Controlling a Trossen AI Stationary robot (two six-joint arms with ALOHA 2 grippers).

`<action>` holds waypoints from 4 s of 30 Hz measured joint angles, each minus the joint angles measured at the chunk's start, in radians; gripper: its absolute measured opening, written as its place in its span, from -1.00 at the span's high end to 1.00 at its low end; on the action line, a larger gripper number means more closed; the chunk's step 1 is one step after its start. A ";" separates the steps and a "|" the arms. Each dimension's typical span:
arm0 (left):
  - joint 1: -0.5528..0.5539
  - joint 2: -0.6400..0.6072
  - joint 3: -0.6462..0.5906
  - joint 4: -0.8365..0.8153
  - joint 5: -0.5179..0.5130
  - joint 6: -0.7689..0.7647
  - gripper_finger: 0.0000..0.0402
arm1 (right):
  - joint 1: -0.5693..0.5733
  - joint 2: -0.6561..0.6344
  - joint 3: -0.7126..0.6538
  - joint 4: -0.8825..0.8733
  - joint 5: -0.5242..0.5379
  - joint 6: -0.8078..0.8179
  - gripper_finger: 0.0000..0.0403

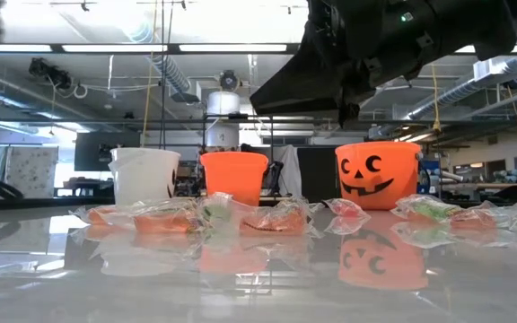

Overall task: Sort candy by brand, put in halloween buckets
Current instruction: Put the red gummy into the white bucket, then put the orange gummy into the white bin

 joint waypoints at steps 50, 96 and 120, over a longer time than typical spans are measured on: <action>-0.142 0.250 0.000 0.038 -0.334 -0.041 0.81 | -0.024 0.001 0.000 0.005 -0.010 -0.004 0.60; 1.508 -0.045 0.000 0.517 -0.307 0.999 0.47 | -0.054 0.001 0.000 -0.014 -0.070 -0.108 0.60; 0.556 -0.094 0.000 -0.014 -0.227 0.187 0.48 | -0.154 0.001 0.000 -0.042 -0.226 -0.202 0.60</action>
